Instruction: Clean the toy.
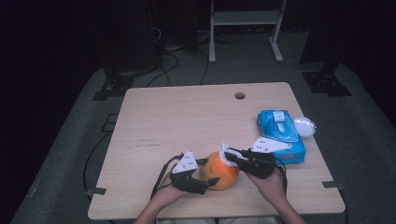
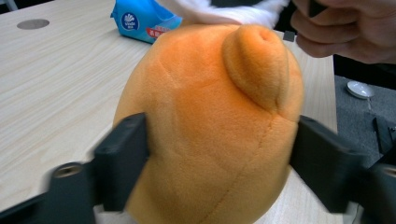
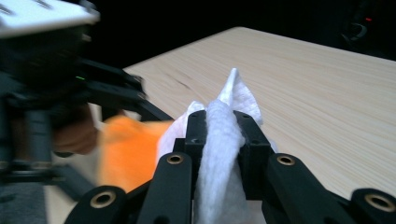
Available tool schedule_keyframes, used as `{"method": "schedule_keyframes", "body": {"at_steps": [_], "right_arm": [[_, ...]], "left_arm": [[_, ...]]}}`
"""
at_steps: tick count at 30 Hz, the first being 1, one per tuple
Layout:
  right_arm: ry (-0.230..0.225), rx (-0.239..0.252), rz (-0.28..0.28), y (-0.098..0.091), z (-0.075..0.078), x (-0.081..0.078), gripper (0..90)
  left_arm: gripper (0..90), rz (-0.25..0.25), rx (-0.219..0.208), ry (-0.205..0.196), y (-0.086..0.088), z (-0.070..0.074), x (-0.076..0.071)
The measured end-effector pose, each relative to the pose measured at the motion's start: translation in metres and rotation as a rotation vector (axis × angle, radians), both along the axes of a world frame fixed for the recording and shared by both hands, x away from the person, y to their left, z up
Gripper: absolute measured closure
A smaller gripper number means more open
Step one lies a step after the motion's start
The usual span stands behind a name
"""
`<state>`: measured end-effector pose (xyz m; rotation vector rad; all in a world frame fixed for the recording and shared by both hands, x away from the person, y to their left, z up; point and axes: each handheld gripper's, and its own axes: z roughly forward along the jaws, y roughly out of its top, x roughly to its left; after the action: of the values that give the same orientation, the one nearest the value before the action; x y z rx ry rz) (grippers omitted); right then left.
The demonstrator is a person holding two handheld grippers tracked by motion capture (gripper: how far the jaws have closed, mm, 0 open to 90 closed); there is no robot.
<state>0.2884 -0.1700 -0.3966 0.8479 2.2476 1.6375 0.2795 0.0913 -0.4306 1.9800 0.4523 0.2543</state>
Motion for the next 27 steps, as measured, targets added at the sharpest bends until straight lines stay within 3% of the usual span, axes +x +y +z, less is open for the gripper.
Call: {"method": "schedule_keyframes", "body": {"at_steps": [2, 4, 7, 9, 11, 13, 15, 16, 20, 23, 27], "right_arm": [[-0.008, 0.017, 0.026, 0.006, 0.005, -0.005, 76.6], [-0.014, 0.038, 0.064, 0.012, 0.010, -0.011, 76.6], [-0.055, 0.011, 0.084, 0.019, 0.015, -0.017, 76.6], [-0.059, -0.007, 0.066, 0.019, 0.012, -0.014, 76.6], [-0.024, -0.003, 0.040, 0.012, 0.003, -0.006, 76.6], [0.005, 0.006, 0.027, 0.007, -0.003, -0.002, 76.6], [-0.003, -0.005, 0.022, 0.007, -0.003, -0.003, 76.6], [-0.004, -0.001, 0.025, 0.008, -0.001, -0.004, 76.6], [-0.050, 0.006, 0.063, 0.016, 0.009, -0.015, 76.6], [-0.093, -0.039, 0.090, 0.027, 0.013, -0.023, 76.7], [-0.076, -0.051, 0.065, 0.024, 0.009, -0.017, 76.7]], "left_arm": [[39.3, 0.018, 0.023, -0.045, -0.001, 0.006, -0.004], [42.0, 0.016, 0.041, -0.061, -0.001, 0.011, -0.006], [42.8, 0.017, 0.082, -0.091, 0.001, 0.015, -0.008], [42.8, 0.010, 0.087, -0.079, 0.003, 0.015, -0.007], [39.8, 0.002, 0.075, -0.063, 0.003, 0.012, -0.006], [29.9, 0.010, 0.051, -0.029, 0.000, 0.010, -0.003], [18.8, 0.035, 0.046, -0.008, -0.003, 0.009, 0.000], [18.2, 0.033, 0.041, -0.007, -0.003, 0.007, 0.000], [30.0, 0.029, 0.042, -0.031, -0.003, 0.006, -0.001], [33.8, 0.021, 0.054, -0.043, -0.006, 0.005, -0.003], [38.5, 0.007, 0.067, -0.058, -0.006, 0.004, -0.006]]}}
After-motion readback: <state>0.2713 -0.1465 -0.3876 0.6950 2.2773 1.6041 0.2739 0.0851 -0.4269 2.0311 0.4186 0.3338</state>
